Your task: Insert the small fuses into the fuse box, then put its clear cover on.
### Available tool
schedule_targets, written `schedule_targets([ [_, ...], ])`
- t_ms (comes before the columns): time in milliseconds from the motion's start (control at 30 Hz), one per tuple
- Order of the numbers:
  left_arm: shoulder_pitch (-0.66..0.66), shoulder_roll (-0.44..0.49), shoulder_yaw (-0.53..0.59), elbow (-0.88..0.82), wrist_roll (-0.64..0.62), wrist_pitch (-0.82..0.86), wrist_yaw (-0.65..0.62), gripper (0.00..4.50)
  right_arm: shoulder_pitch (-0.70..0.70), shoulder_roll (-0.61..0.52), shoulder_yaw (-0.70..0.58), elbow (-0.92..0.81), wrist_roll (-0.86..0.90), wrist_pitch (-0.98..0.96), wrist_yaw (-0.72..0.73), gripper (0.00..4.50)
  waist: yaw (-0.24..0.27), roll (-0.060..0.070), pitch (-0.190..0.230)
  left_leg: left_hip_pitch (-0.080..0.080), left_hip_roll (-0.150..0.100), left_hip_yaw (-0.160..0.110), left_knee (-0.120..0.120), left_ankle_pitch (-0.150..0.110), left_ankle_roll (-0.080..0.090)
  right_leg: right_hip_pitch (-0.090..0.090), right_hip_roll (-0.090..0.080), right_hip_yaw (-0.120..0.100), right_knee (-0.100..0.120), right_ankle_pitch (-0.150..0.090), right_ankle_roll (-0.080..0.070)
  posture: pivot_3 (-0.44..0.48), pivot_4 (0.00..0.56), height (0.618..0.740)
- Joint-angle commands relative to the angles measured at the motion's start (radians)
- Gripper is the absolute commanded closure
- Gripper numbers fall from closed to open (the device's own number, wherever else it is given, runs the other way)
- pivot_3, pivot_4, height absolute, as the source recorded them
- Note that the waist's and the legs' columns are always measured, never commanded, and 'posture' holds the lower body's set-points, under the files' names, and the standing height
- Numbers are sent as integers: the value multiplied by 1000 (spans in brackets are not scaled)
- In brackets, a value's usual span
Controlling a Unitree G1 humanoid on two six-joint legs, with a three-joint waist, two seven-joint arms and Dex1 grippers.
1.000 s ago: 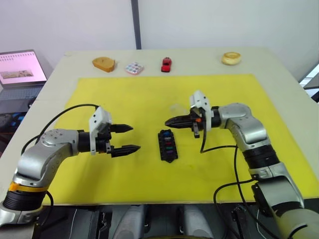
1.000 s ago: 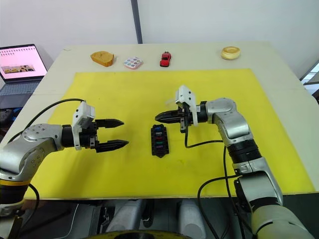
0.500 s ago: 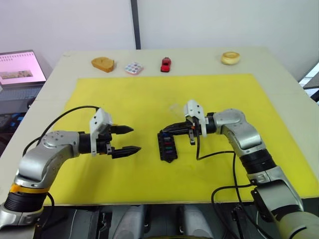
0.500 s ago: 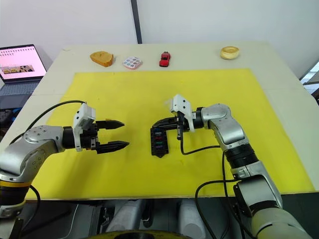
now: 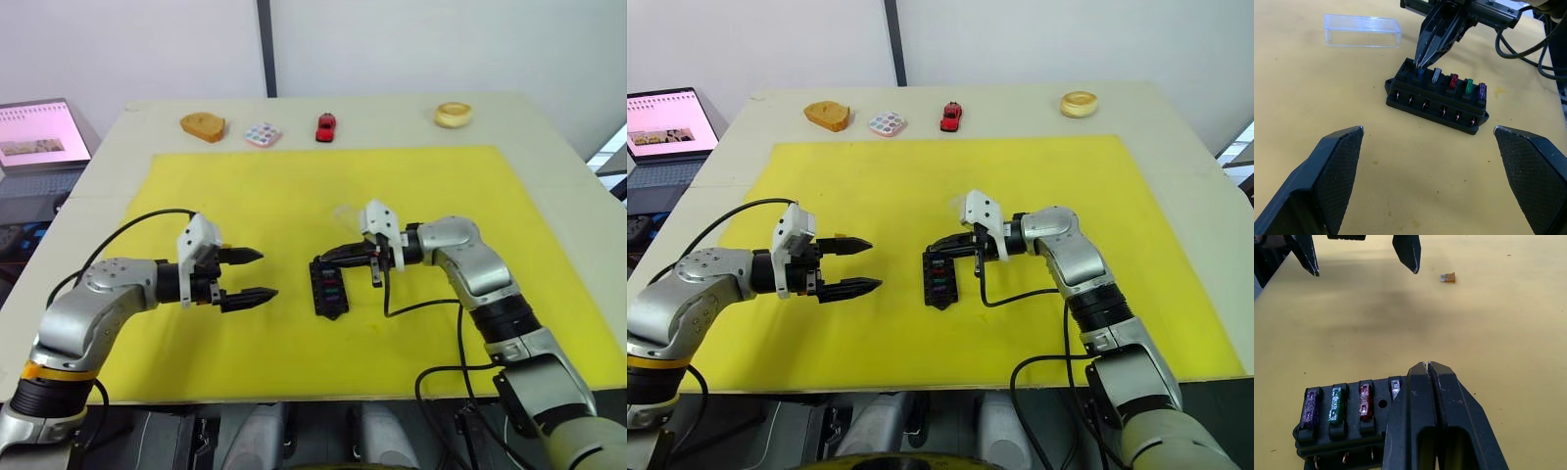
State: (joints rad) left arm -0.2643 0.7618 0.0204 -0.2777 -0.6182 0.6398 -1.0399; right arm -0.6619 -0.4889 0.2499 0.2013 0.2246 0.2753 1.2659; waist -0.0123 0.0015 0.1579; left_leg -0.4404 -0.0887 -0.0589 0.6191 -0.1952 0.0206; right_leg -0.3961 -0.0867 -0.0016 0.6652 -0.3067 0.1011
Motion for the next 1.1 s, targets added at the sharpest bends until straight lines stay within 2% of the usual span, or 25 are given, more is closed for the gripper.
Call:
schedule_targets([
  [33, 1, -1, 12, -20, 8, -25, 1, 0, 24, -8, 35, 17, -41, -11, -2, 4458, 0, 0, 0, 0, 0, 0, 0, 0, 0, 0, 0, 0, 0, 0, 0, 0, 150, 740],
  [300, 1, -5, 15, -12, 11, -29, 4, 0, 43, -11, 62, 33, -70, -34, 0, 4458, 1, 0, 0, 4, 0, 0, 0, 0, 0, 1, 0, 0, 0, 0, 0, 0, 150, 740],
  [467, 10, 2, 34, -7, 5, -27, 6, 0, 21, 15, 1, 8, -5, -10, -14, 4458, 0, 0, 0, 5, 0, 0, 0, 0, 0, 2, 0, 0, 0, 0, 0, 0, 150, 740],
  [567, 12, 34, 125, 33, -28, 3, 20, 0, 0, 21, -124, -68, 130, 67, -37, 4458, 1, 0, 0, 5, 0, 0, -1, 0, 0, 2, 0, 0, 0, 0, 0, 0, 150, 740],
  [667, 45, 99, 255, 110, -42, 16, 18, 0, -2, -42, -243, -154, 238, 213, -79, 4458, 1, 0, 0, 4, 0, 0, -2, 0, 0, 1, 0, 0, 0, 0, 0, 0, 150, 740],
  [767, 116, 168, 356, 209, -3, -30, -8, 0, 29, -143, -346, -166, 262, 300, -135, 4458, 1, 0, 0, 4, 0, 0, -4, 0, 0, -1, -1, 0, -1, 0, 0, 0, 150, 740],
  [833, 159, 199, 413, 291, 22, -69, -20, 0, 61, -210, -411, -112, 232, 271, -180, 4458, 4, 0, 0, 4, 0, 0, -4, 0, 0, -1, -1, 0, -2, 0, 0, 0, 150, 740],
  [933, 180, 208, 488, 473, 69, -176, -6, 0, 119, -319, -524, 74, 158, 160, -256, 3712, 9, 0, 0, 4, 0, 1, -4, -1, 0, -1, -1, 0, -2, 0, -1, 0, 150, 740],
  [1000, 152, 197, 496, 604, 117, -284, 30, 0, 141, -352, -564, 171, 138, 98, -299, 2855, 17, 0, 0, 4, 0, 1, -4, -1, -1, -1, -2, 0, -3, -1, -2, 0, 150, 740],
  [1100, 110, 198, 470, 767, 182, -411, 33, 0, 134, -344, -600, 269, 119, 25, -383, 1287, 14, 0, 0, 4, 0, 2, -4, -1, -1, -1, -2, 0, -2, -1, -1, 0, 150, 740],
])
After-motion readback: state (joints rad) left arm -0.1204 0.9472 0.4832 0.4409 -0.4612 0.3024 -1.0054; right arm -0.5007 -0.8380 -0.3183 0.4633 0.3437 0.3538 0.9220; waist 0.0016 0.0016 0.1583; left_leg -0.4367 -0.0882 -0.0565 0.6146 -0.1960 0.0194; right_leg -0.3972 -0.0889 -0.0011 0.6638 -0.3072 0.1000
